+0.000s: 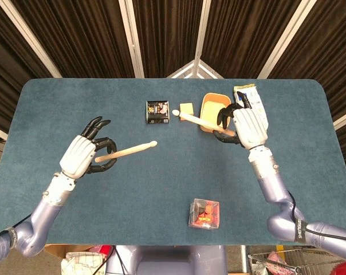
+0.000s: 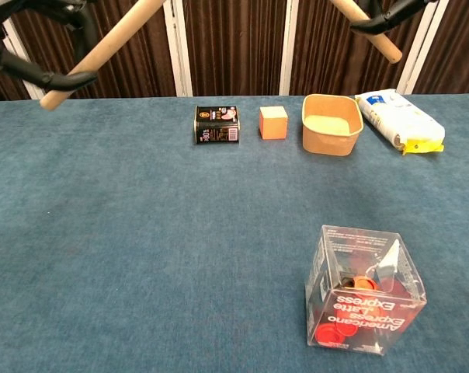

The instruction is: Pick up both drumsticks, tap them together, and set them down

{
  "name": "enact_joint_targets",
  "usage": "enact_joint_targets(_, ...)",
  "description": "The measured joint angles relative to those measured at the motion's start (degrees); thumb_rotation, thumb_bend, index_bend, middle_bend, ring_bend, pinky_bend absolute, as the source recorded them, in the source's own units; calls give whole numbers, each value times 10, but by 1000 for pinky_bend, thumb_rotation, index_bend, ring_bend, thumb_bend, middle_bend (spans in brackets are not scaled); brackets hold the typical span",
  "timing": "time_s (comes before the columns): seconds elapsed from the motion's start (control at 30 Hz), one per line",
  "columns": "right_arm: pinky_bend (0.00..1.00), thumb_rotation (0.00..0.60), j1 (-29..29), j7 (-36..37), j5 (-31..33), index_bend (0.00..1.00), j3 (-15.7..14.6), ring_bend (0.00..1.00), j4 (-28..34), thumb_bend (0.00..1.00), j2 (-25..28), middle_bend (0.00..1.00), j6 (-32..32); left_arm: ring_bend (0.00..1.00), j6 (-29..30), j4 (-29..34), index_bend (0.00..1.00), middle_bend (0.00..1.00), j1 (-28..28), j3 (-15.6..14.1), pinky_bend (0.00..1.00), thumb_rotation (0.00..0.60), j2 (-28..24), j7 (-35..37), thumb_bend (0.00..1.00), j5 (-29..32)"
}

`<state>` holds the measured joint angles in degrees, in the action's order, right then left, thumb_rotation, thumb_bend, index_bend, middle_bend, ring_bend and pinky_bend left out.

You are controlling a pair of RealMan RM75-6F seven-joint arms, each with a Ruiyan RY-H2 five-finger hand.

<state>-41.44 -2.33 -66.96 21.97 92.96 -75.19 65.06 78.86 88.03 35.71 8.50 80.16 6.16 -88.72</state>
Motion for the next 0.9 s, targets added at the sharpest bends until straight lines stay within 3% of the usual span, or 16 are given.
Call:
enact_joint_targets(0.23,0,600,2,-43,-6,753,-10,371,38,458,7,681,12,114,-17,14,572,613,20,20,0,600,23,-6,455,6)
enact_joint_targets(0.9,0,600,-8,-106,19,762,-11,372,118,458,17,686,13,115,-60,43,576,617,58,53,0,600,89,-117,444,45)
